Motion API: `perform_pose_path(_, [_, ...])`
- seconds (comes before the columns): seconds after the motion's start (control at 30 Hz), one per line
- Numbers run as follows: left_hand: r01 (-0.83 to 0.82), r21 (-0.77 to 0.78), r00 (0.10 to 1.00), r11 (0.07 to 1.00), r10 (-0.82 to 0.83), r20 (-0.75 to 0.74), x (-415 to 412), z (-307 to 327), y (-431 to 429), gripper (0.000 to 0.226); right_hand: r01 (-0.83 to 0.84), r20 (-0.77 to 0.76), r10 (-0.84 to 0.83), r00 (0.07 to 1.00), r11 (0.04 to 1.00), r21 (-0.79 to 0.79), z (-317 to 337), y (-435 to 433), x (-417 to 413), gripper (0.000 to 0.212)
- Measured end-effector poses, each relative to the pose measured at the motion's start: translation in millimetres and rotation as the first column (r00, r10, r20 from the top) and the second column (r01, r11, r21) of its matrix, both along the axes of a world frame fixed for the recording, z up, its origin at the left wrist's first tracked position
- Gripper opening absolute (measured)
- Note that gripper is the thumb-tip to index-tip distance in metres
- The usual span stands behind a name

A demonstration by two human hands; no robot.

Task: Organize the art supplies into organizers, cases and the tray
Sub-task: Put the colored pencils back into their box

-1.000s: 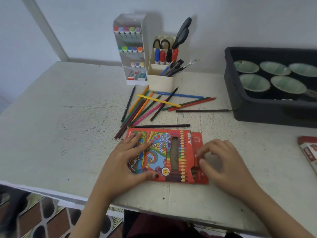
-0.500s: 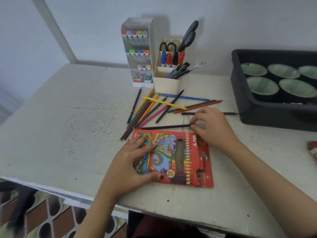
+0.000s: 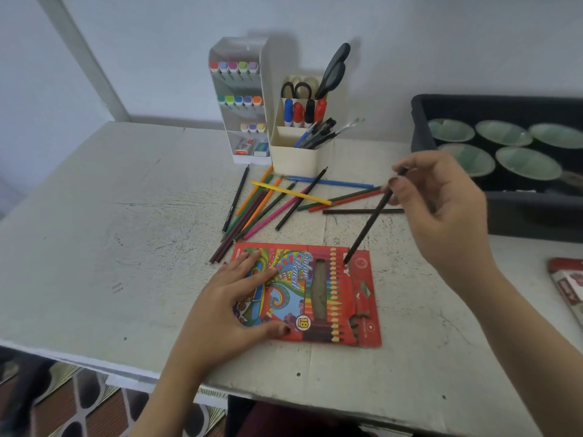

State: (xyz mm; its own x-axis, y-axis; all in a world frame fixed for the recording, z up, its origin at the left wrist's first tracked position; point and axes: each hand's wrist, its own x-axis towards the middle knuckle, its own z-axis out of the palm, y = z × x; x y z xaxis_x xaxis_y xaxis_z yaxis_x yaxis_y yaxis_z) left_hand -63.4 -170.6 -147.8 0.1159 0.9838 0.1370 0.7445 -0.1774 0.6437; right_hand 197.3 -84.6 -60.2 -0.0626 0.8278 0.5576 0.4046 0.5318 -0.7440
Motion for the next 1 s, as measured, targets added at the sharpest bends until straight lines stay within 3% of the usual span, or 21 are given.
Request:
perform_pose_path(0.2, [0.000,0.002,1.000,1.000,0.000,-0.006,-1.0,-0.9,0.3,0.074,-0.019,0.063,0.019,0.998,1.000,0.011,-8.3,-5.5,-9.5,0.015])
perform_pose_path(0.37, [0.004,0.003,1.000,1.000,-0.004,0.003,-1.0,-1.8,-0.4,0.073,-0.094,0.249,0.168,0.954,0.954,-0.283,-46.0,-19.8,-20.9,0.012])
perform_pose_path(0.5, [-0.002,0.001,1.000,1.000,0.002,0.000,-1.7,-1.6,0.4,0.075,0.038,0.239,-0.001,0.971,0.988,-0.149,-53.7,-28.7,-3.0,0.022])
perform_pose_path(0.57, [-0.004,-0.004,1.000,1.000,0.004,-0.003,-2.1,-2.1,0.2,0.077,0.095,0.328,-0.057,0.943,0.991,-0.099,-51.9,-30.7,12.0,0.024])
perform_pose_path(0.67, [-0.003,-0.003,1.000,1.000,0.003,-0.001,-0.9,-1.8,-0.3,0.080,0.161,0.485,-0.062,0.873,0.973,-0.166,-55.7,-38.8,32.2,0.024])
perform_pose_path(0.77, [-0.015,-0.010,1.000,1.000,0.015,0.009,0.5,-0.4,-0.3,0.091,0.217,0.501,-0.040,0.864,0.929,-0.300,-63.4,-49.2,47.1,0.017])
perform_pose_path(1.0, [-0.012,-0.031,1.000,0.999,0.013,0.013,-0.2,-0.6,-0.2,0.092,0.213,0.613,-0.038,0.790,0.953,-0.215,-73.8,-59.4,54.3,0.014])
